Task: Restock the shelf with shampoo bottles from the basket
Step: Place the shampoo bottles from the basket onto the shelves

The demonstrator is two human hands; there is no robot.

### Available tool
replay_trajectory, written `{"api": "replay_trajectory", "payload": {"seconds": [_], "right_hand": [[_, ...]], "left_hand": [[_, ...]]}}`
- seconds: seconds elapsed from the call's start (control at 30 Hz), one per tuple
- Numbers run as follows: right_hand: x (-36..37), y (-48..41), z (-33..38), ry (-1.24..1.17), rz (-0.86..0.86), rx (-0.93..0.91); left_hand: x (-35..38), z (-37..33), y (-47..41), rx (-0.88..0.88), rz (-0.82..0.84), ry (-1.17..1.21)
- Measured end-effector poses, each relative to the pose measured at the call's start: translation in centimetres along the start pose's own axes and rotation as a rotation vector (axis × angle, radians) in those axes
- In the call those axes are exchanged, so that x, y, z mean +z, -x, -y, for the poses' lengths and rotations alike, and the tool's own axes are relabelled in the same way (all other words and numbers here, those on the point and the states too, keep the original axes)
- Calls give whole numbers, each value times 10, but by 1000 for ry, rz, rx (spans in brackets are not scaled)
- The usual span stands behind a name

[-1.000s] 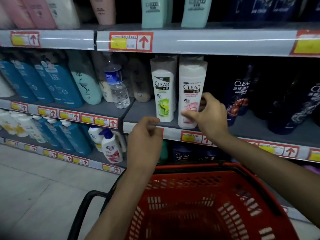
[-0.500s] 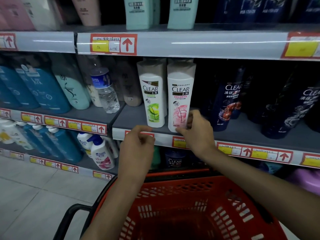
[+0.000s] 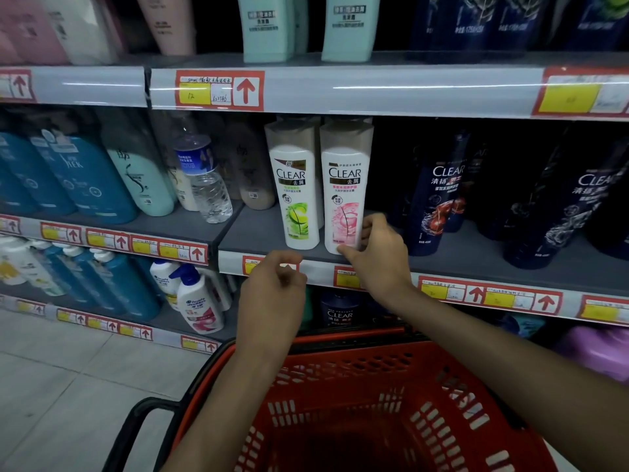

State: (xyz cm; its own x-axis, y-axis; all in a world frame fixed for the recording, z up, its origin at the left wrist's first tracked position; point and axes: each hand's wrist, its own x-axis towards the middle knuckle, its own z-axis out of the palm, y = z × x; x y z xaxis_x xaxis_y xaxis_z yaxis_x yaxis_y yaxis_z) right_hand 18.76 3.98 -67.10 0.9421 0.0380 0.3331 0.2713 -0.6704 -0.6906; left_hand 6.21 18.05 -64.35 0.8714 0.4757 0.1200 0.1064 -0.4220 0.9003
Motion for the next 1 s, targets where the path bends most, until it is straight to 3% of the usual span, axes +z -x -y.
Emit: {"api": "replay_trajectory", "payload": {"seconds": [0.53,0.77,1.0], "right_hand": [[-28,19,20,16,100,107],[-65,63,13,78,143,-28],[-130,85,10,51,232,31]], "left_hand": [[-15,-4,37,69,73,-108],[-18,-2,62,130,131,-224],[-5,-21,97,188,248,-246]]}}
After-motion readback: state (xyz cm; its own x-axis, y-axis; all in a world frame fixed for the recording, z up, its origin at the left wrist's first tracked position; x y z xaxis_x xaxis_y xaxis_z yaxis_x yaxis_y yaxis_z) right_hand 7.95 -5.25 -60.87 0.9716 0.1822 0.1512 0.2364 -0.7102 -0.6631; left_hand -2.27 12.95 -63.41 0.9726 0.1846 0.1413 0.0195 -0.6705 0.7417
